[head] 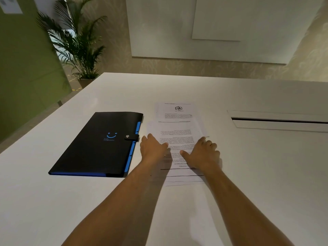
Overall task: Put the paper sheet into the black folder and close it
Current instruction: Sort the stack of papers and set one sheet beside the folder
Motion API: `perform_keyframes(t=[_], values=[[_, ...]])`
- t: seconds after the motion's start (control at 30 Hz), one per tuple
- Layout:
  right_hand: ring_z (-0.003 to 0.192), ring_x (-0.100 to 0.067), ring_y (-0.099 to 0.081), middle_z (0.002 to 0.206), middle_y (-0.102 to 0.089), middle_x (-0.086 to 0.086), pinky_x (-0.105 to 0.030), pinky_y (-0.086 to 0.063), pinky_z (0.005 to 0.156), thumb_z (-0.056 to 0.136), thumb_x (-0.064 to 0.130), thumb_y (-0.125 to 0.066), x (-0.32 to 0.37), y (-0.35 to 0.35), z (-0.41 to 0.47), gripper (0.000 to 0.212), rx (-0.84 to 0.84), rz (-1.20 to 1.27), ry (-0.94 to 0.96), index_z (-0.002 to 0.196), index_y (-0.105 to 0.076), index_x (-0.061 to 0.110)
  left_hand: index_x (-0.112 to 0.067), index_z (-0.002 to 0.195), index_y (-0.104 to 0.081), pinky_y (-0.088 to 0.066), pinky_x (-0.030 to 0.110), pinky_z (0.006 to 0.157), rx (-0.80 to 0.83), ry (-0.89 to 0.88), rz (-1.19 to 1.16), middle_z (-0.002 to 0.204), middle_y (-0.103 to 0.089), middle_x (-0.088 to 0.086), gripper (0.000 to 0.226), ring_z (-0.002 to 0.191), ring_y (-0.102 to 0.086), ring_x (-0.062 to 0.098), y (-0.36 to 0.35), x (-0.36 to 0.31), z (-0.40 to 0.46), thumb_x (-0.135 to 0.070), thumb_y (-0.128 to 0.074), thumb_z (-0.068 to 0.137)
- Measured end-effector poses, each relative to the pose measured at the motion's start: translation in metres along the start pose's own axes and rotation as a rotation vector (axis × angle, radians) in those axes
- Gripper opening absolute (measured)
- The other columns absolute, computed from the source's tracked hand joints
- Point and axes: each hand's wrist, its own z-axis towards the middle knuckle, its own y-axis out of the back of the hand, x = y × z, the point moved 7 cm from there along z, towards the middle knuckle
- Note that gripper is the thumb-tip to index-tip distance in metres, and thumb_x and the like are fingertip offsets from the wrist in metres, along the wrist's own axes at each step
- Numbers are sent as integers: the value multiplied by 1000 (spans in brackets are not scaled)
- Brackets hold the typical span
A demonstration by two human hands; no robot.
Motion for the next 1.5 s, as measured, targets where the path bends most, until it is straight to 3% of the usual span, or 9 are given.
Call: perform_keyframes(t=[0.1, 0.23, 0.4, 0.57, 0.7, 0.83, 1.1, 1.3, 1.5], values=[[124, -35, -43, 139, -44, -20, -47, -41, 97, 80, 74, -48, 3, -2, 0, 109, 1, 13, 2, 150, -15, -4, -12, 111, -58, -57, 41, 83, 32, 86, -138, 116, -62, 9, 60, 103, -61, 27, 1, 0, 10, -44, -74, 63], [125, -36, -43, 139, -43, -20, -47, -41, 98, 79, 74, -51, 4, -2, -1, 110, 2, 22, 2, 149, -15, -3, -6, 98, -57, -52, 30, 66, 6, 207, -326, 97, -61, 9, 25, 83, -58, 22, 16, 2, 13, -14, -74, 82], [127, -36, -41, 141, -40, -21, -48, -40, 100, 77, 76, -51, 1, -2, 1, 114, -5, 32, 1, 151, -12, -2, 5, 119, -55, -49, 34, 80, 155, 305, -444, 116, -62, 13, 54, 96, -57, 25, 4, 8, 14, -17, -80, 77], [126, -35, -42, 141, -42, -18, -48, -41, 98, 75, 79, -50, 0, -3, -1, 113, -13, 55, 19, 149, -18, -1, -1, 113, -62, -56, 40, 88, 203, 250, -386, 111, -69, 13, 42, 99, -66, 29, -2, 16, 16, -13, -78, 77], [114, -32, -52, 125, -56, -14, -47, -43, 93, 81, 76, -43, -12, 11, 2, 86, -110, 176, 14, 132, -46, 7, 1, 117, -57, -51, 41, 95, 286, 261, -441, 117, -66, 11, 37, 106, -63, 29, 0, 18, 17, -9, -72, 84], [109, -34, -54, 116, -60, -15, -46, -45, 90, 88, 62, -47, -42, 26, 28, 63, -212, 305, -131, 116, -57, 6, -2, 115, -55, -53, 36, 81, 278, 234, -481, 113, -64, 8, 30, 100, -61, 26, 0, 19, 12, -7, -67, 88], [102, -32, -55, 108, -64, -15, -36, -42, 76, 86, 34, -60, -27, 29, 77, 31, -101, 265, -160, 99, -61, 6, -11, 108, -51, -54, 40, 87, 237, 143, -459, 115, -62, 7, 25, 105, -60, 26, 1, 16, 12, -5, -65, 89], [107, -31, -59, 115, -61, -16, -37, -50, 84, 85, 26, -64, -3, 27, 87, 41, -46, 200, -130, 115, -57, 0, -12, 111, -48, -53, 28, 68, 226, 114, -464, 110, -60, 2, 27, 97, -58, 21, 2, 15, 11, -5, -64, 90], [68, -23, -61, 78, -64, -4, -33, -55, 66, 78, 22, -67, -14, 19, 96, 18, -18, 401, -157, 69, -52, 16, -12, 109, -47, -48, 17, 52, 218, 95, -453, 105, -57, 0, 26, 92, -57, 18, 1, 13, 10, -4, -63, 91]])
